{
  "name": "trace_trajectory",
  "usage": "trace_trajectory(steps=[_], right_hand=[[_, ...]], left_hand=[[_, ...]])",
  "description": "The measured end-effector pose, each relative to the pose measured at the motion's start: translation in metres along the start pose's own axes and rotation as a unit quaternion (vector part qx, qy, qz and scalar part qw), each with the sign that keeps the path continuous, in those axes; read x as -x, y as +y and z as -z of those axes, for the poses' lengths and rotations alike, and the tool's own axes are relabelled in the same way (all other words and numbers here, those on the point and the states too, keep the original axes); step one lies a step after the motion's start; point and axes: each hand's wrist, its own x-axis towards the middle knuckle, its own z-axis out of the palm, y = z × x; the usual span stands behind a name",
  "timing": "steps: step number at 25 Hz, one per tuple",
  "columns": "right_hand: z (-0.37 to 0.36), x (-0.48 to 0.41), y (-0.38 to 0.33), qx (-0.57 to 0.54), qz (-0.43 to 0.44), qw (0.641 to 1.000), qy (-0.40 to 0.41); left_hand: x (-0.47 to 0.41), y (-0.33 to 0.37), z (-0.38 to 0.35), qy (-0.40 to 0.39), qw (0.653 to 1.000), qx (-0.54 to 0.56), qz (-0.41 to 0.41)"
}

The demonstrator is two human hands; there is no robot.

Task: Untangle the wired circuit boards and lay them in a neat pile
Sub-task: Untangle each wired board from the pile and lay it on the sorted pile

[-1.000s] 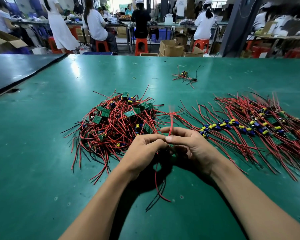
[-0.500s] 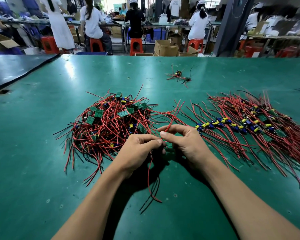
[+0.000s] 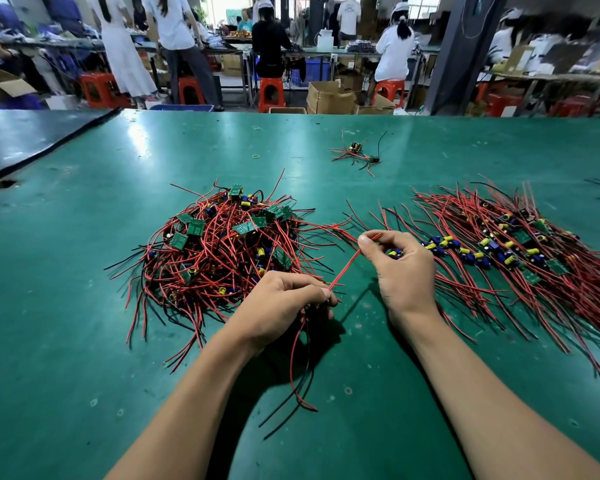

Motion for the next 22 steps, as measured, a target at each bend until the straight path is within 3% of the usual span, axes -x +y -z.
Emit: trace_trajectory(steps=[3,8,15,17,19,22], right_hand=[[0.001,-0.001,0.0,0.007,-0.017,1.0,0.004],[0.003,0.001,-0.008,-0.166,-0.171,0.971,-0.034],[0.003,0.004,-0.014,-0.184,-0.206,0.956,-0.102],[0.003,0.008,-0.013,-0.123,-0.176,0.966,-0.143],[0.002,0.015,-0.012,0.021,-0.057,0.979,-0.195],[-0.004,0.029,-0.016,0.137,0.098,0.953,-0.253]], left_hand=[[-0.001,-0.001,-0.001,0.007,1.0,0.006,-0.002],[0.0,-0.001,-0.002,0.02,1.0,0.005,-0.001],[0.002,0.003,-0.003,0.05,0.996,0.069,0.024],[0.002,0.005,-0.003,0.065,0.993,0.096,0.025],[0.002,0.008,-0.003,0.08,0.986,0.143,0.023],[0.002,0.011,-0.004,0.11,0.975,0.194,0.001]])
